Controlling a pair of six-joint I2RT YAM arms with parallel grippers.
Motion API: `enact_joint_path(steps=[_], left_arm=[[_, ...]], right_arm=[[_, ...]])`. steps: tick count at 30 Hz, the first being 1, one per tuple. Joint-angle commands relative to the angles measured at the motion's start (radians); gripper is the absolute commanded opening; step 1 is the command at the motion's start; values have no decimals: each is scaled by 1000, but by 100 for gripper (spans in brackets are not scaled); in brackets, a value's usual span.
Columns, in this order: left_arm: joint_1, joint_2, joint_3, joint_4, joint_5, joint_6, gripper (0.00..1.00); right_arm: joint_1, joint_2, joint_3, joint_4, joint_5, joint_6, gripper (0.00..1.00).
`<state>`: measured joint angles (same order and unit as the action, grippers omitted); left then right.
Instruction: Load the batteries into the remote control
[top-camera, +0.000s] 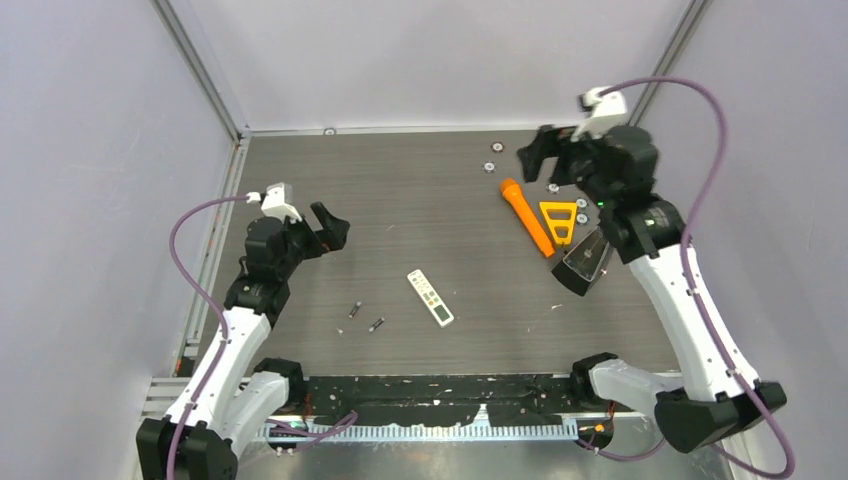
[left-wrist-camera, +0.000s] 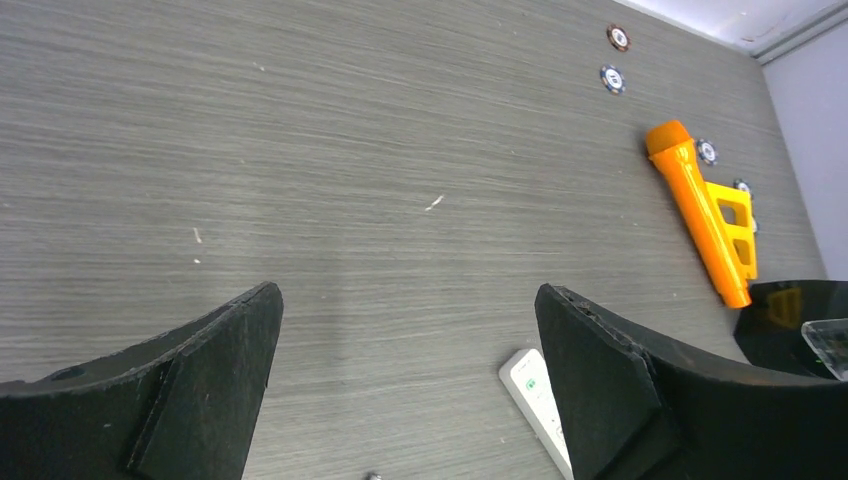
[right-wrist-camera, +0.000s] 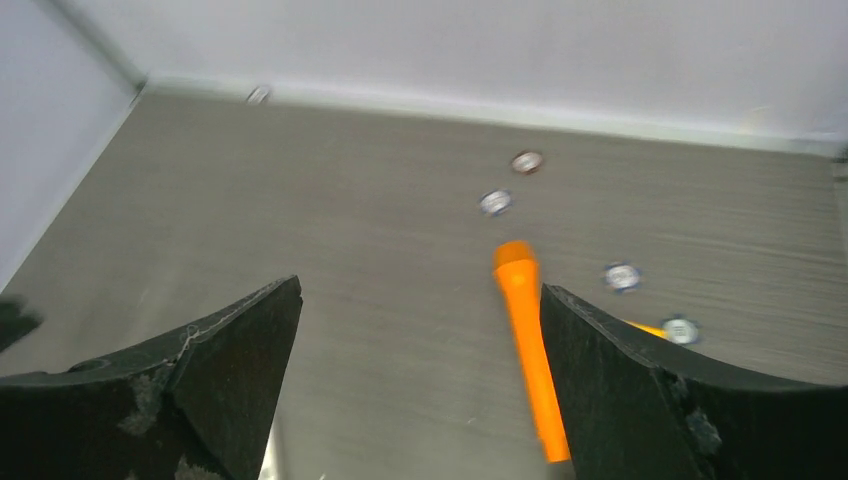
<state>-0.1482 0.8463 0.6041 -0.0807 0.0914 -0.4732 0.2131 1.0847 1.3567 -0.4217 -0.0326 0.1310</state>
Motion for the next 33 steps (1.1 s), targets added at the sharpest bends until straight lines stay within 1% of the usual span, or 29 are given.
enact_joint_path(steps=[1, 2, 5, 6, 12, 16, 20, 23, 27, 29, 30, 33], left_arm=[[-5, -22, 2, -42, 30, -78, 100], [-5, -21, 0, -60, 39, -93, 100], [-6, -8, 2, -110, 51, -121, 100], [-5, -4, 4, -121, 52, -122, 100], [-5, 4, 24, -165, 10, -130, 100], [-5, 4, 35, -174, -17, -123, 100], [-5, 5, 48, -185, -41, -105, 100], [-5, 5, 56, -189, -52, -96, 100], [-5, 2, 57, -192, -64, -86, 100], [-5, 3, 58, -192, -67, -81, 100], [-5, 3, 57, -192, -68, -79, 100], [-5, 1, 59, -194, -82, -68, 100]], right_arm=[[224, 72, 14, -69, 47, -48, 94], [291, 84, -7, -66, 68, -43, 95], [398, 151, -51, -53, 135, -29, 98], [452, 168, -71, -55, 142, -30, 98], [652, 380, -137, -85, 212, -46, 100], [717, 502, -160, -104, 156, -64, 98], [784, 582, -180, -129, 104, -108, 96], [816, 601, -212, -129, 97, -101, 94], [818, 606, -250, -115, 79, -64, 91], [819, 619, -262, -118, 64, -52, 87], [819, 631, -267, -116, 57, -50, 83], [819, 646, -295, -96, 69, -39, 77]])
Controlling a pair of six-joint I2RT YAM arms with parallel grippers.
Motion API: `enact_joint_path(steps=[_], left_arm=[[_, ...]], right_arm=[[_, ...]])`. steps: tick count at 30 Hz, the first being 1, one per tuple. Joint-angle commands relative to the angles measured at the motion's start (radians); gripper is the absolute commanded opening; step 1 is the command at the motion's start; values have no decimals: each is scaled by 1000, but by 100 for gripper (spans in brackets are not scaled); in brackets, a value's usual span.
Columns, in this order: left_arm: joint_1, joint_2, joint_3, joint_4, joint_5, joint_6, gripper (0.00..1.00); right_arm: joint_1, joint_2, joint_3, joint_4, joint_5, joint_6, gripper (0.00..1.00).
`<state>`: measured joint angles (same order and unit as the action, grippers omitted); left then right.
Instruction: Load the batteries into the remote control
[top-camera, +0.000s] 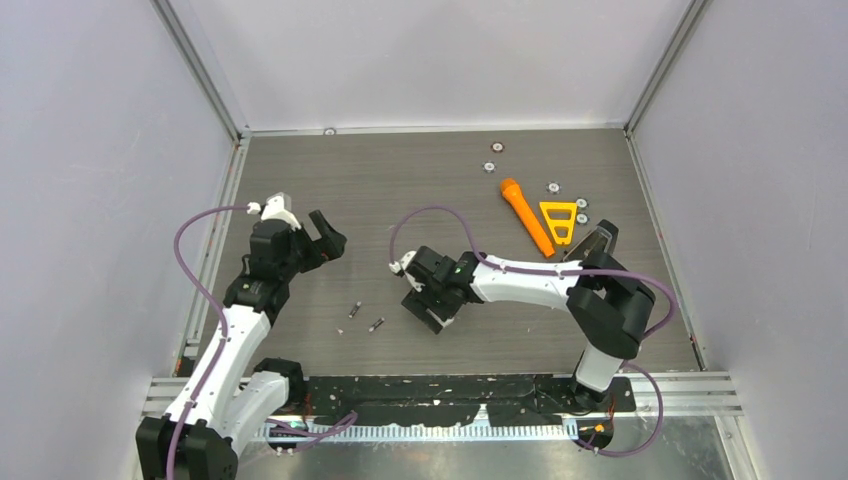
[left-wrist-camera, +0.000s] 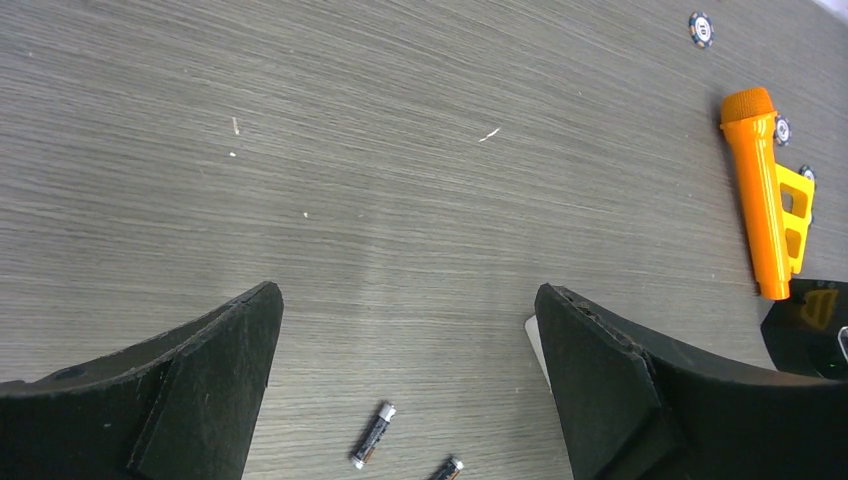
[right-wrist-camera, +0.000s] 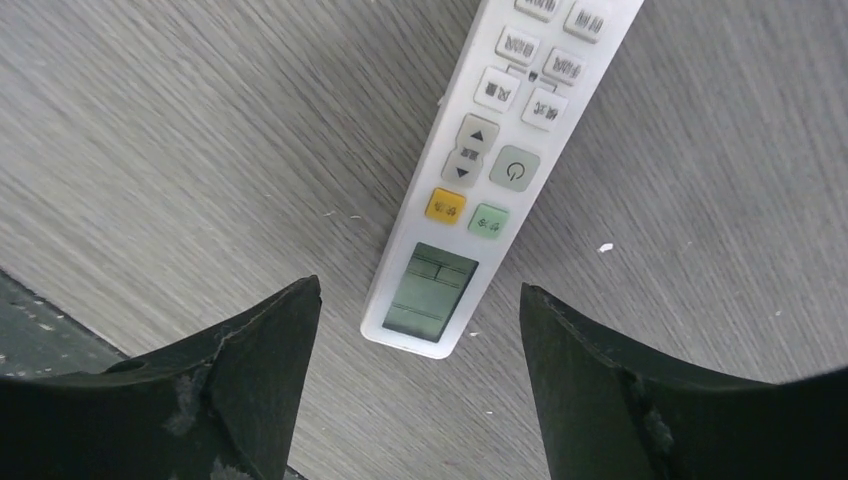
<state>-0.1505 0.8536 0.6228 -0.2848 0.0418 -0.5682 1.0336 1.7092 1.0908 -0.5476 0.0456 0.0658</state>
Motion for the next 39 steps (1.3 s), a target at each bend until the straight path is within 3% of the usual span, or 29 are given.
enact_joint_path(steps=[1, 6, 12, 16, 19, 22, 28, 32, 39], left_arm=[[-3, -5, 41, 8, -33, 29, 100], [-3, -12, 43, 17, -34, 51, 100], [-3, -40, 39, 81, 35, 118, 100], [-3, -48, 57, 110, 127, 183, 100], [-3, -49, 78, 117, 288, 274, 100], [-3, -47, 107, 99, 370, 337, 100], [-3, -41, 185, 127, 510, 338, 100], [-3, -10, 263, 126, 786, 314, 100], [-3, 31, 391, 50, 1166, 412, 100]], right_arm=[[-1, 28, -32, 38, -1, 28, 74], [-2, 49, -45, 65, 37, 58, 60], [-1, 34, -42, 60, 72, 79, 27], [-3, -25, -29, 34, 74, 56, 22], [-8, -92, 3, -1, 40, -10, 18], [-24, -152, 34, -50, -41, -52, 9], [-72, -293, 97, -108, -208, -86, 6], [-111, -345, 169, -177, -367, -102, 6], [-122, -372, 283, -351, -562, -147, 7]])
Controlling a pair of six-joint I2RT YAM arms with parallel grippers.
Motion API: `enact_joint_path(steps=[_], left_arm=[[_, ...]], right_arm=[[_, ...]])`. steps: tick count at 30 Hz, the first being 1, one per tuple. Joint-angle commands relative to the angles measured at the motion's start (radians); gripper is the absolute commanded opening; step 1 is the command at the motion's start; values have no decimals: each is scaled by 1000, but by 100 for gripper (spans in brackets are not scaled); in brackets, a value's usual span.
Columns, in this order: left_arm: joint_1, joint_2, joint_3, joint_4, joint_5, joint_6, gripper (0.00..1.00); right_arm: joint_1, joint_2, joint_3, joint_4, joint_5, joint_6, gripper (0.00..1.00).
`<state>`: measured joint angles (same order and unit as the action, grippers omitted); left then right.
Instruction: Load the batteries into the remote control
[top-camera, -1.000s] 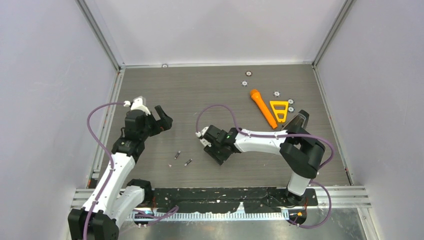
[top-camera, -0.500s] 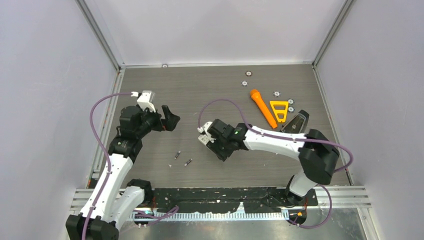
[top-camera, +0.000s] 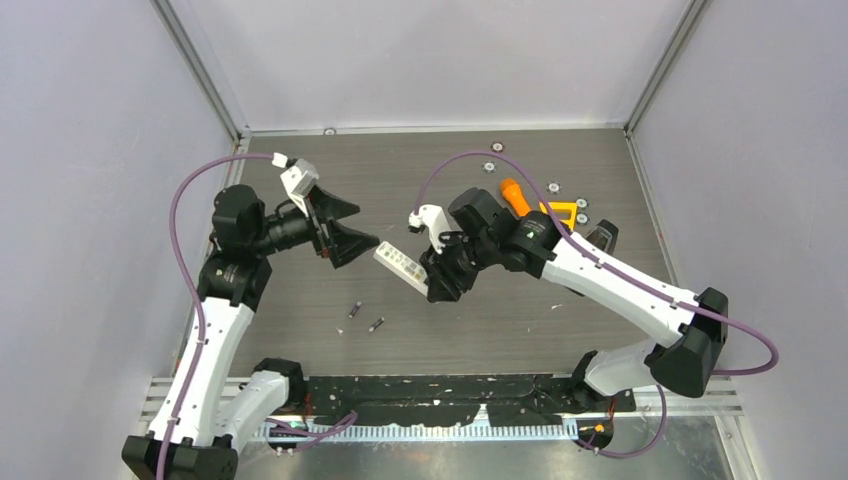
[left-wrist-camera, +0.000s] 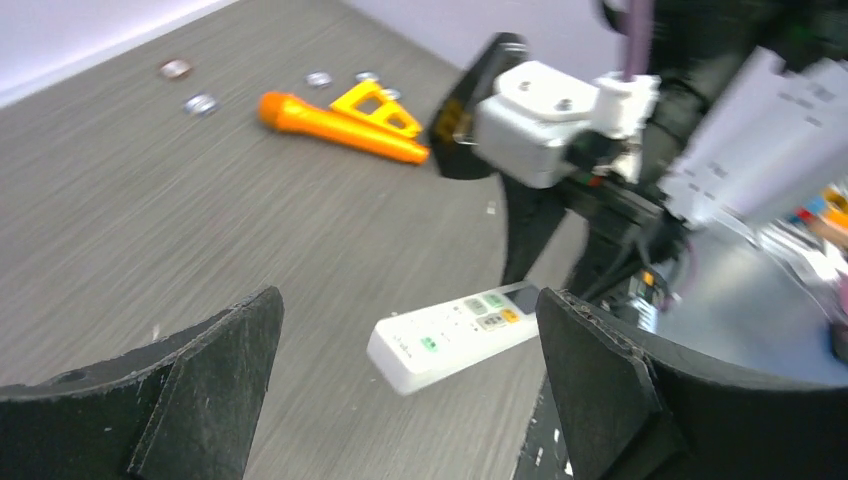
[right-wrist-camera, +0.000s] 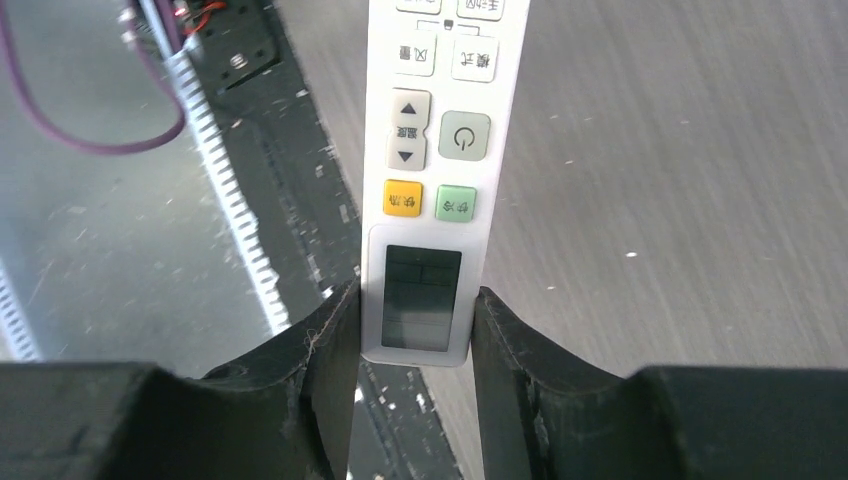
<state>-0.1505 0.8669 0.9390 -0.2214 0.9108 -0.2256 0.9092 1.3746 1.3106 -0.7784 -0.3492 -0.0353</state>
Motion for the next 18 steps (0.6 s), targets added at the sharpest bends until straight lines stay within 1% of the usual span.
enact_joint_path(steps=[1, 3, 4, 7, 10, 13, 14, 18], left_arm=[[-3, 27, 88, -18, 348, 80, 100], [-4, 52, 102, -12, 452, 77, 100], [-8, 62, 108, -12, 472, 72, 100], [-30, 91, 107, -31, 478, 71, 100], [-77, 112, 118, -70, 468, 98, 100], [-137, 135, 155, -187, 430, 211, 100], [-154, 148, 173, -262, 417, 264, 99], [-210, 214, 237, -468, 365, 418, 99]], right_arm=[[2, -42, 81, -132, -178, -56, 7], [2, -50, 99, -164, -203, -68, 7], [2, -52, 104, -181, -207, -76, 7], [2, -59, 139, -212, -216, -90, 7], [3, -59, 173, -236, -224, -102, 8], [3, -57, 208, -268, -231, -111, 7], [3, -57, 212, -273, -231, -117, 7], [3, -62, 224, -294, -235, -132, 7]])
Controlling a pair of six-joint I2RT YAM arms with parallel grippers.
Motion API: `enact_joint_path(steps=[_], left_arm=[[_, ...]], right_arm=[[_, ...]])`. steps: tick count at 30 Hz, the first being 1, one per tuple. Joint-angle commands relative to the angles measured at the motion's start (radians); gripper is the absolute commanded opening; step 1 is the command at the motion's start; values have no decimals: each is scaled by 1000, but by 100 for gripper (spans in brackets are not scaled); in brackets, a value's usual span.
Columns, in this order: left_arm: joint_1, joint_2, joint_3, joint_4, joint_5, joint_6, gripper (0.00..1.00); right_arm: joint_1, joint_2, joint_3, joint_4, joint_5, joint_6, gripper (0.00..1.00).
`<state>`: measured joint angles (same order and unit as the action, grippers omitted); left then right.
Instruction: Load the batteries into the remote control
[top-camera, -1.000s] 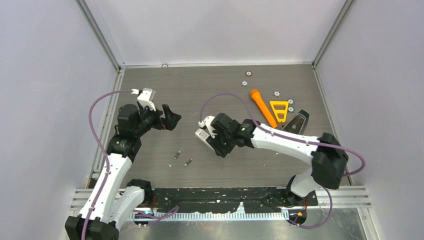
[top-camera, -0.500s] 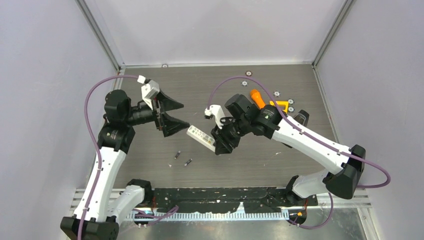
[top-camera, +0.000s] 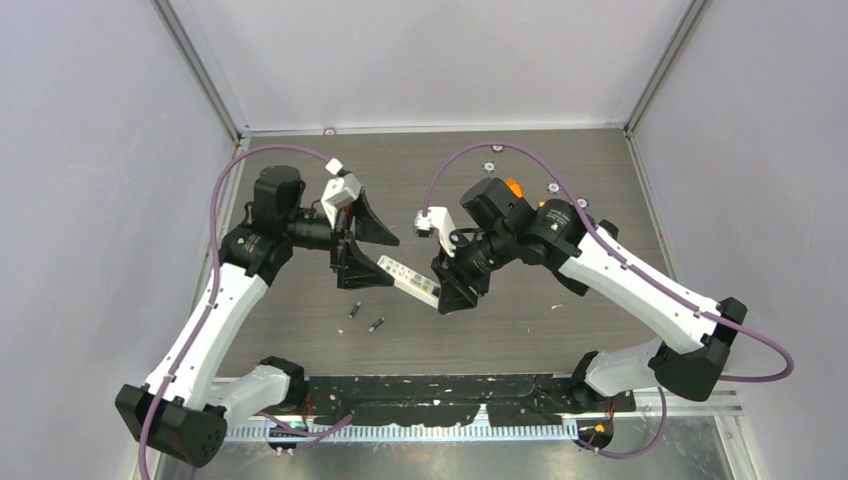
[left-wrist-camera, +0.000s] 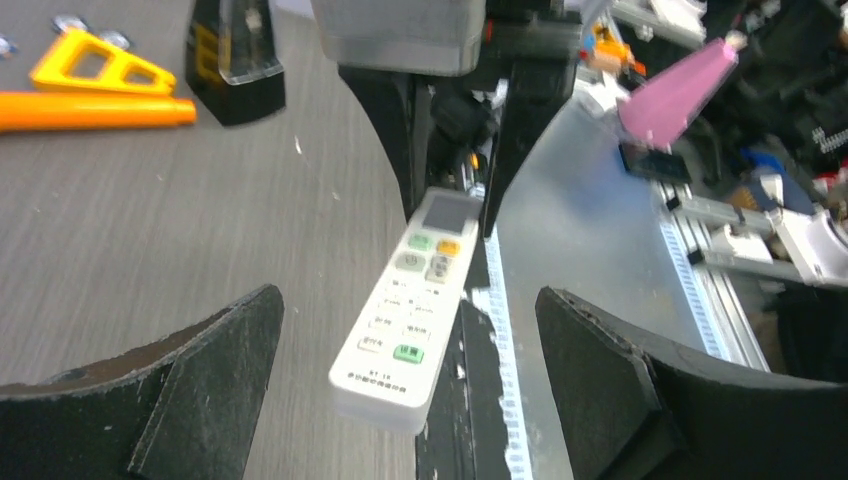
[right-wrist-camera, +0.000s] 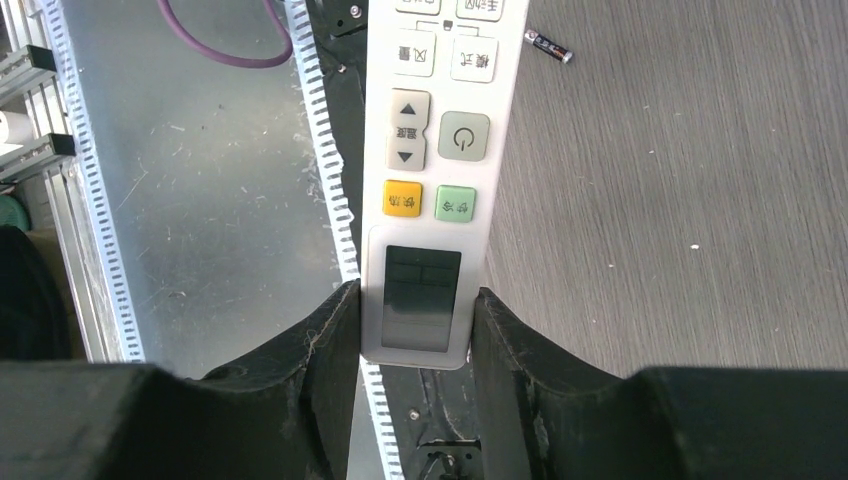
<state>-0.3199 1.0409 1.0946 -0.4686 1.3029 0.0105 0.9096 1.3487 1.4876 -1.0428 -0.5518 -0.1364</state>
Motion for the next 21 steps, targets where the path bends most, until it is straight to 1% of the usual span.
enact_joint_path(steps=[1, 3, 7, 9, 11, 15, 17, 21], left_arm=[[-53, 58, 103, -269, -37, 218, 99], [-79, 101, 144, -357, -55, 278, 98], [-121, 160, 207, -497, -86, 371, 91], [-133, 179, 216, -535, -97, 389, 87], [-141, 188, 220, -554, -96, 399, 89], [-169, 191, 217, -564, -112, 400, 90], [-177, 193, 214, -556, -117, 391, 86], [-185, 194, 216, -539, -112, 366, 67]], right_arm=[[5, -37, 49, -33, -35, -32, 7], [6, -39, 49, -39, -39, -34, 7], [8, -50, 48, -40, -37, -34, 7], [9, -58, 48, -39, -36, -34, 7], [9, -65, 47, -40, -30, -33, 7], [9, -80, 45, -35, -25, -28, 7], [9, -88, 44, -31, -26, -26, 7], [8, -96, 35, -31, -24, -28, 7]])
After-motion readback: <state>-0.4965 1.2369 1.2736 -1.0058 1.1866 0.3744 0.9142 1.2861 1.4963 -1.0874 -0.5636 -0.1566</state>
